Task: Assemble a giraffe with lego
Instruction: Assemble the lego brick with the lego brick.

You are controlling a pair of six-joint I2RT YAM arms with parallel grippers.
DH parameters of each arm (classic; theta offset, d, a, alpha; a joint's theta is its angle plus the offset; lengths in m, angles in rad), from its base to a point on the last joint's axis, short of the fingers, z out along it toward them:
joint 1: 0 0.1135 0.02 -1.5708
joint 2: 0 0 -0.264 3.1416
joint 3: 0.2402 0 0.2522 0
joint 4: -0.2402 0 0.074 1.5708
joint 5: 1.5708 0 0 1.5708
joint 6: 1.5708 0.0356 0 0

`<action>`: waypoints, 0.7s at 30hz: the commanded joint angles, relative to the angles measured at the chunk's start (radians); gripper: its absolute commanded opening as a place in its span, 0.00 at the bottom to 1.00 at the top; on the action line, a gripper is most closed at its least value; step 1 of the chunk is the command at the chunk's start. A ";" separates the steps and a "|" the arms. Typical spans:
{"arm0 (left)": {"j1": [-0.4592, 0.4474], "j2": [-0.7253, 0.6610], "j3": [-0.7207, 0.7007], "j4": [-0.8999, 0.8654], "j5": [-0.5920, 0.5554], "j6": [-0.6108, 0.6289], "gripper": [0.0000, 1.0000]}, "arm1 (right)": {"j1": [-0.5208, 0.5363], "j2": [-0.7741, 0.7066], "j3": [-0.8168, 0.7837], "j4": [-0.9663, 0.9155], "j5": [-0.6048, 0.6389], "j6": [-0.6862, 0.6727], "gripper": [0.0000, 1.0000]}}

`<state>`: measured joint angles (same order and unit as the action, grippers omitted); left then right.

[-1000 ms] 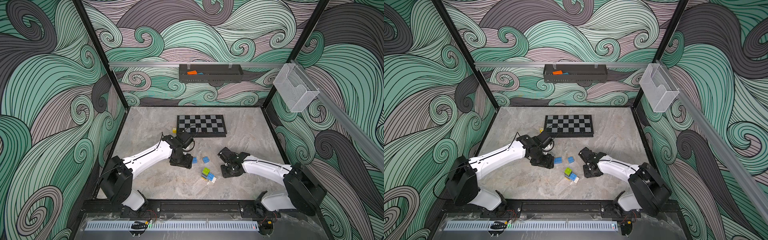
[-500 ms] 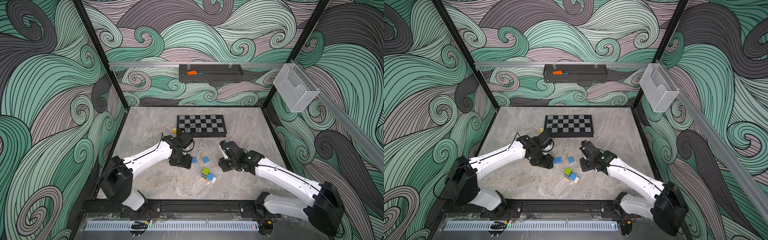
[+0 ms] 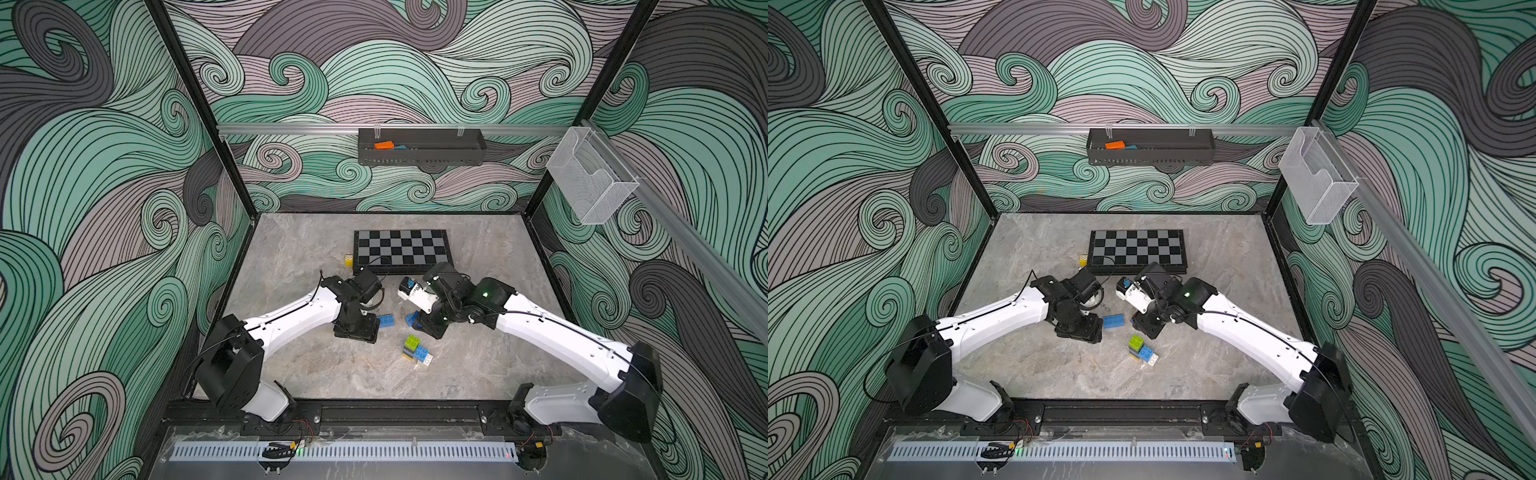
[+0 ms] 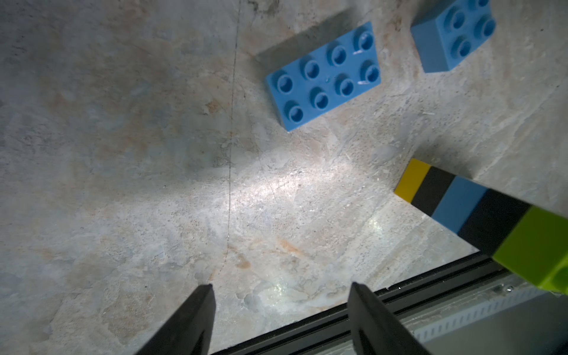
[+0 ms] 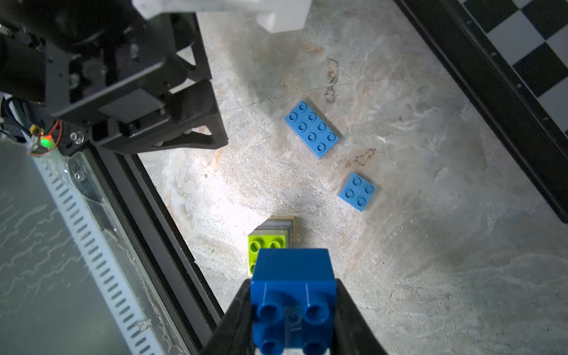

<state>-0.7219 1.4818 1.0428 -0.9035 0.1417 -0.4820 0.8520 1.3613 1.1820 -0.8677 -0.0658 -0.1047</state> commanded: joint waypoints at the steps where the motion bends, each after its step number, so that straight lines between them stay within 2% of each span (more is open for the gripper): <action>1: 0.007 -0.037 -0.004 -0.009 -0.016 -0.012 0.72 | 0.039 0.039 0.037 -0.072 0.003 -0.076 0.24; 3: 0.009 -0.047 -0.011 -0.009 -0.022 -0.015 0.72 | 0.067 0.054 0.033 -0.073 0.045 -0.057 0.24; 8: 0.012 -0.054 -0.026 0.004 -0.019 -0.030 0.72 | 0.099 0.081 -0.007 -0.040 0.055 0.002 0.24; 17: 0.013 -0.053 -0.024 -0.006 -0.041 -0.029 0.72 | 0.110 0.136 -0.008 -0.055 0.066 0.057 0.24; 21: 0.013 -0.105 -0.033 -0.005 -0.062 -0.008 0.72 | 0.113 0.134 -0.028 -0.059 0.075 0.076 0.24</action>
<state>-0.7155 1.4166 1.0161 -0.9005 0.1116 -0.5049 0.9558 1.4960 1.1706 -0.9085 -0.0071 -0.0601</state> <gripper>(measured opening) 0.722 0.355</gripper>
